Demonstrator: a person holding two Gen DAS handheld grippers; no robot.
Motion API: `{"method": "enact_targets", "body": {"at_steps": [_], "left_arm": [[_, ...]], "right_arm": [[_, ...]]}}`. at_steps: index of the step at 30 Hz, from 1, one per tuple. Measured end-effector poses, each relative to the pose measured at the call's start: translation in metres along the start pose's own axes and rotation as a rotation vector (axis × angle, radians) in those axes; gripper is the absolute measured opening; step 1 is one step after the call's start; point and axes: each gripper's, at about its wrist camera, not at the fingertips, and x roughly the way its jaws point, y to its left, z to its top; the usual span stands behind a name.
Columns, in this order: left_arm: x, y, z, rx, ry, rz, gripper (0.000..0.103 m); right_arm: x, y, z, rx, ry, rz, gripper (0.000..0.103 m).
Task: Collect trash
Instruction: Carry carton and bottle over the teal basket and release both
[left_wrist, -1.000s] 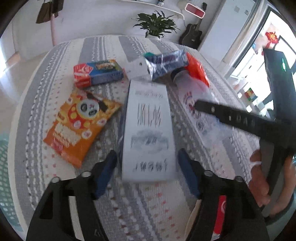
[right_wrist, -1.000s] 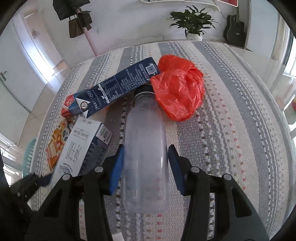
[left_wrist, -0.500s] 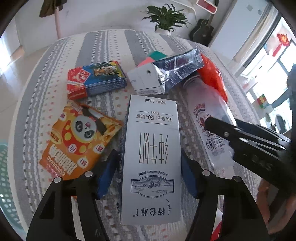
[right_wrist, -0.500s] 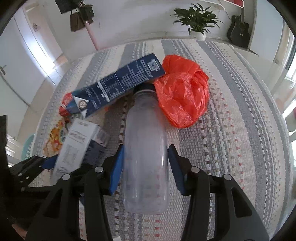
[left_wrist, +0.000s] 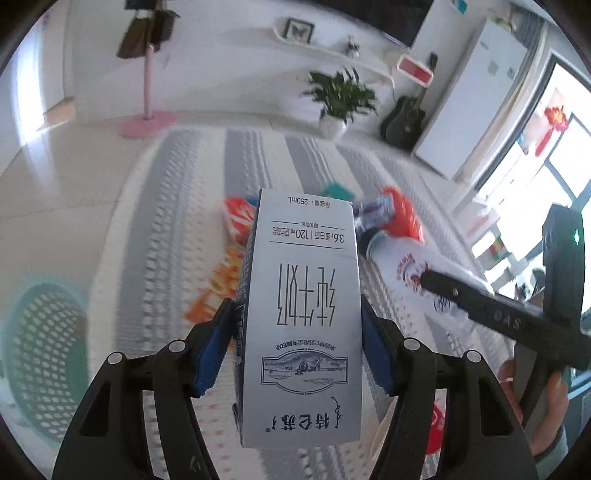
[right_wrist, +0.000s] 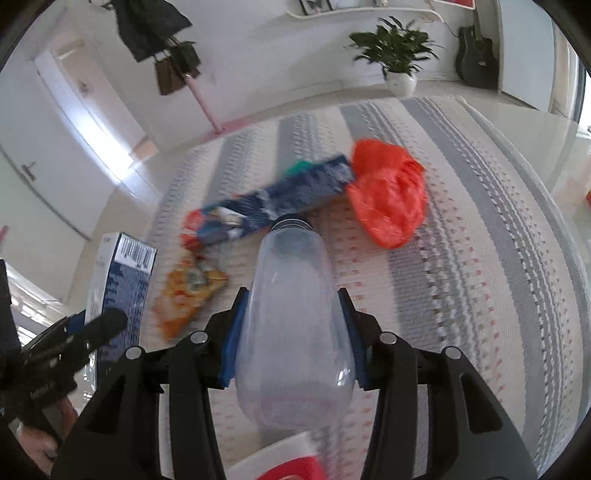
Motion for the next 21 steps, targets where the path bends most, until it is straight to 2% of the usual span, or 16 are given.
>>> {"method": "enact_targets", "body": {"at_steps": [6, 12, 16, 21], "left_arm": [[-0.06, 0.033, 0.008, -0.045, -0.114, 0.033, 0.062], [-0.12, 0.075, 0.013, -0.115, -0.22, 0.091, 0.062], [-0.152, 0.114, 0.01, -0.182, -0.278, 0.146, 0.062], [-0.172, 0.164, -0.003, -0.277, -0.304, 0.214, 0.062]], "right_arm": [[-0.031, 0.052, 0.006, -0.064, -0.059, 0.066, 0.043], [-0.062, 0.134, 0.019, -0.202, -0.148, 0.152, 0.043], [-0.066, 0.188, 0.02, -0.294, -0.176, 0.218, 0.043], [-0.052, 0.255, 0.01, -0.38, -0.187, 0.325, 0.043]]}}
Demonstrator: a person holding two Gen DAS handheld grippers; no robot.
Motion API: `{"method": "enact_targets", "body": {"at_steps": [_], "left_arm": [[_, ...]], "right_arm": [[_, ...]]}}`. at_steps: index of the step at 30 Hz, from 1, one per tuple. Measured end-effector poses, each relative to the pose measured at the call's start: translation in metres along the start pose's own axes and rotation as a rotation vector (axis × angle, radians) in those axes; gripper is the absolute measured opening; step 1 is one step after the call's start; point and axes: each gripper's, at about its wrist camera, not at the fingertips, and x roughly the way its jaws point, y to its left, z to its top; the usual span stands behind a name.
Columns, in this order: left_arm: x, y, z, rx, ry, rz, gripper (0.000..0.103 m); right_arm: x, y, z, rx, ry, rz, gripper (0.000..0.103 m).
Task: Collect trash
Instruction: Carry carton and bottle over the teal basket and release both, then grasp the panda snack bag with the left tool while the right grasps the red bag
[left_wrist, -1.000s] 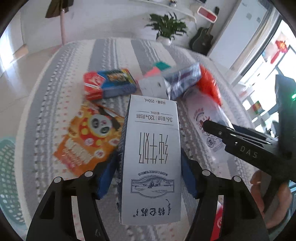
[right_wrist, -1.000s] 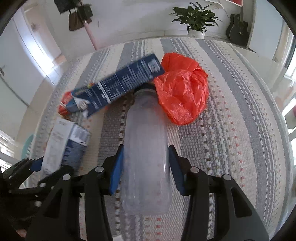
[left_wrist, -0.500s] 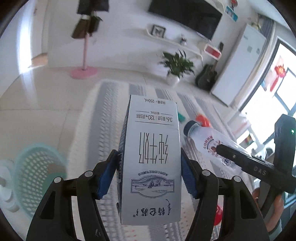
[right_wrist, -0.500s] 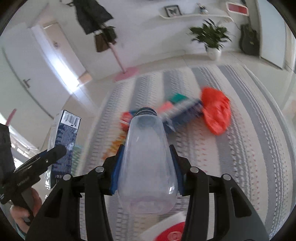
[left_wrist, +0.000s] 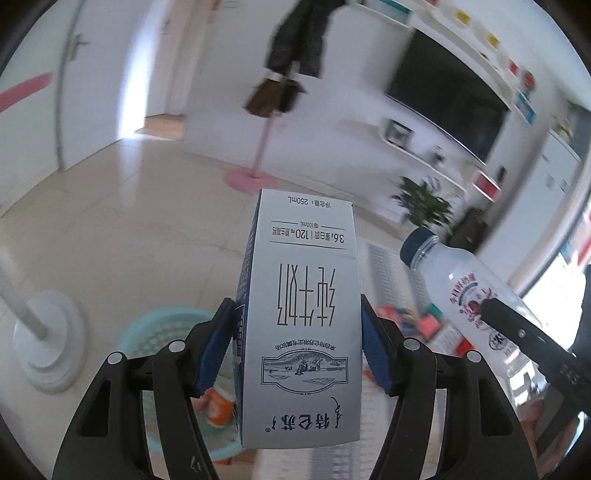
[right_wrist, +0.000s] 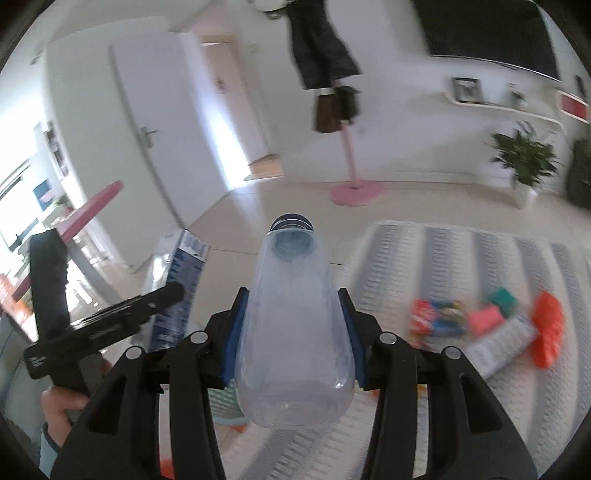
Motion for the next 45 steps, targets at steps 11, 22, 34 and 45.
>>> {"method": "enact_targets", "body": {"at_steps": [11, 22, 34, 45], "left_arm": [[0.023, 0.102, -0.014, -0.16, 0.041, 0.103, 0.062], [0.074, 0.154, -0.054, -0.212, 0.189, 0.143, 0.063], [0.073, 0.159, -0.068, -0.214, 0.199, 0.143, 0.071], [0.027, 0.094, -0.038, -0.108, 0.093, 0.066, 0.069]], "right_arm": [[0.107, 0.066, -0.026, -0.067, 0.163, 0.066, 0.043], [0.192, 0.076, -0.082, -0.066, 0.372, 0.033, 0.044], [0.192, 0.074, -0.094, -0.035, 0.405, 0.064, 0.046], [0.125, 0.061, -0.065, -0.036, 0.283, 0.052, 0.046]]}}
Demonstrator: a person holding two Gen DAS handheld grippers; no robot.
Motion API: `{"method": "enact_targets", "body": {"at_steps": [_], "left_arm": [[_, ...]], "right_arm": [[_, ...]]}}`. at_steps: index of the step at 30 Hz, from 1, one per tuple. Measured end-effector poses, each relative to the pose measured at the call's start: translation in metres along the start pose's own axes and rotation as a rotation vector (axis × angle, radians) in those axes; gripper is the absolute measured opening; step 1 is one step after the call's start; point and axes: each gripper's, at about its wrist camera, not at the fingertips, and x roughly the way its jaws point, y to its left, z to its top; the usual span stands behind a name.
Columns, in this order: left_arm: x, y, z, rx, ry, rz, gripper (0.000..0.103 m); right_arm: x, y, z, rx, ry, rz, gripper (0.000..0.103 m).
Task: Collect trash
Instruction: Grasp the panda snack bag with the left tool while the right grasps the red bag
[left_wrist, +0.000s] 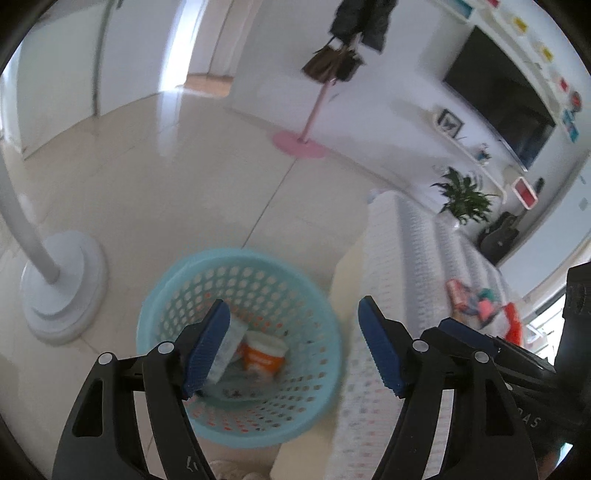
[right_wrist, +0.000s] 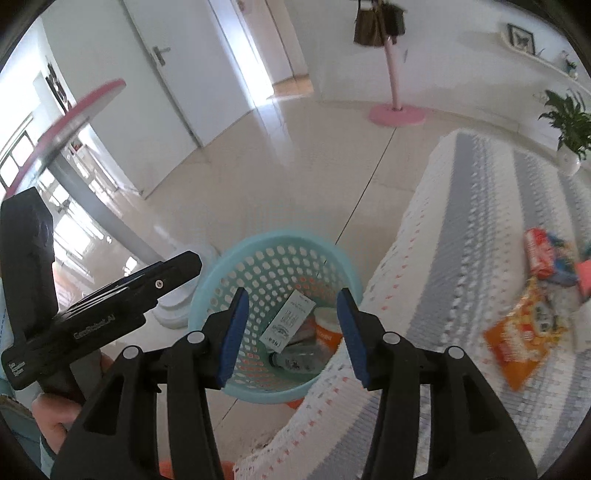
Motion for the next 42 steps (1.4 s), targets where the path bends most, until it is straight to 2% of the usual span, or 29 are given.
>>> {"method": "enact_targets", "body": {"at_steps": [7, 11, 15, 17, 20, 24, 29, 35, 38, 39, 42], "left_arm": [[-0.029, -0.076, 0.006, 0.113, -0.057, -0.12, 0.069], [-0.031, -0.127, 0.0, 0.177, -0.05, -0.213, 0.069], [-0.017, -0.172, -0.011, 0.253, -0.01, -0.263, 0.071], [-0.001, -0.195, -0.017, 0.293, 0.032, -0.288, 0.076], [0.027, -0.22, -0.03, 0.335, 0.101, -0.322, 0.077], [0.07, -0.242, -0.048, 0.383, 0.174, -0.313, 0.077], [0.118, -0.256, -0.063, 0.432, 0.245, -0.249, 0.077], [0.151, -0.273, -0.087, 0.545, 0.292, -0.228, 0.075], [0.17, -0.277, -0.1, 0.577, 0.347, -0.208, 0.077], [0.18, -0.278, -0.105, 0.585, 0.37, -0.175, 0.077], [0.191, -0.278, -0.114, 0.612, 0.37, -0.119, 0.079]], "right_arm": [[-0.095, -0.027, -0.004, -0.02, -0.163, -0.108, 0.046], [-0.149, -0.072, -0.016, 0.038, -0.229, -0.191, 0.046], [-0.186, -0.125, -0.033, 0.129, -0.258, -0.273, 0.047], [-0.202, -0.161, -0.043, 0.194, -0.263, -0.321, 0.05], [-0.215, -0.209, -0.054, 0.27, -0.267, -0.398, 0.05], [-0.22, -0.267, -0.07, 0.352, -0.257, -0.491, 0.05], [-0.216, -0.315, -0.081, 0.443, -0.253, -0.487, 0.051], [-0.199, -0.348, -0.08, 0.484, -0.24, -0.51, 0.053], [-0.185, -0.365, -0.079, 0.512, -0.22, -0.511, 0.057], [-0.181, -0.37, -0.079, 0.524, -0.213, -0.51, 0.057], [-0.168, -0.38, -0.077, 0.538, -0.198, -0.502, 0.063]]}}
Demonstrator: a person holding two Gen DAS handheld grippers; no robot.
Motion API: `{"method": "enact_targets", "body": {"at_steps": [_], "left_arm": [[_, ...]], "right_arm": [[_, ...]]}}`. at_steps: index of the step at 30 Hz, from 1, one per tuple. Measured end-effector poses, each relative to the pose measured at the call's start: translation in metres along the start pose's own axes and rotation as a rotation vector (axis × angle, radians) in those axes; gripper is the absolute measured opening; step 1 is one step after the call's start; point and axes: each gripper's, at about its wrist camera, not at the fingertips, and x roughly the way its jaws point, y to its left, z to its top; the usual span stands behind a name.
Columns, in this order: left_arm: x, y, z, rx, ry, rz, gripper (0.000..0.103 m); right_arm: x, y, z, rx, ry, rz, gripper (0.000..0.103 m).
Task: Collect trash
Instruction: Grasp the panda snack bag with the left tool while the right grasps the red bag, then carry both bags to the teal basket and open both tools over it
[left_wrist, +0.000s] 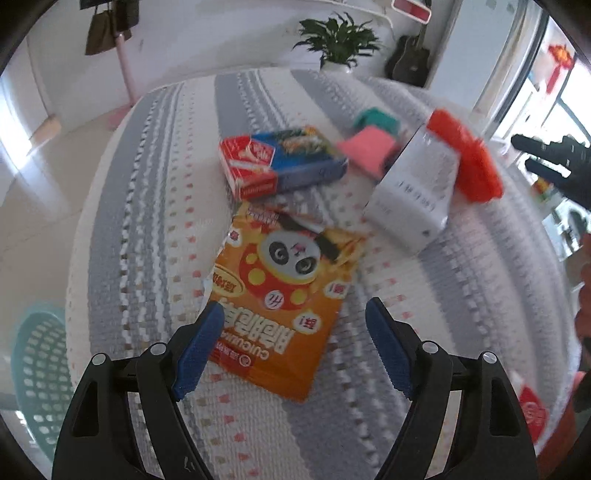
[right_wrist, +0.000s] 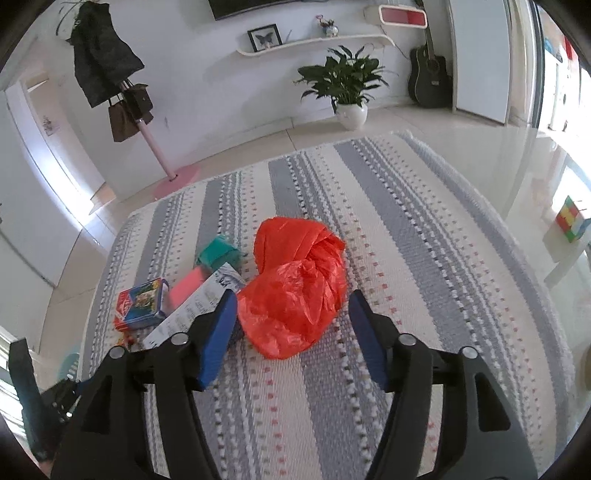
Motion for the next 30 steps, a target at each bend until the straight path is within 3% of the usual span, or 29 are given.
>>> {"method": "enact_targets", "body": {"at_steps": [4, 9, 16, 18, 20, 23, 26, 30], "left_arm": [[0.004, -0.005, 0.0, 0.034, 0.006, 0.027, 0.087], [0.006, -0.007, 0.0, 0.063, 0.006, 0.068, 0.083], [0.002, -0.001, 0.003, 0.06, -0.01, 0.062, 0.058], [0.0, 0.0, 0.003, 0.054, -0.018, 0.061, 0.05], [-0.002, 0.0, 0.005, 0.047, -0.025, 0.036, 0.031], [-0.005, -0.004, 0.005, 0.056, -0.03, 0.017, 0.018], [-0.01, -0.01, 0.004, 0.077, -0.04, 0.023, 0.009], [-0.024, -0.009, 0.002, 0.067, -0.082, 0.008, 0.005]], "right_arm": [[0.018, 0.006, 0.004, -0.015, 0.014, -0.009, 0.064], [0.044, 0.011, 0.005, -0.009, 0.052, -0.015, 0.064], [0.066, 0.011, 0.0, 0.012, 0.087, -0.008, 0.063], [0.07, 0.008, -0.001, 0.028, 0.083, 0.0, 0.059], [0.07, 0.005, 0.0, 0.042, 0.082, 0.019, 0.052], [0.069, 0.003, 0.002, 0.05, 0.084, 0.034, 0.039], [0.066, 0.001, 0.003, 0.051, 0.087, 0.036, 0.03], [0.06, -0.004, 0.001, 0.058, 0.083, 0.056, 0.023]]}}
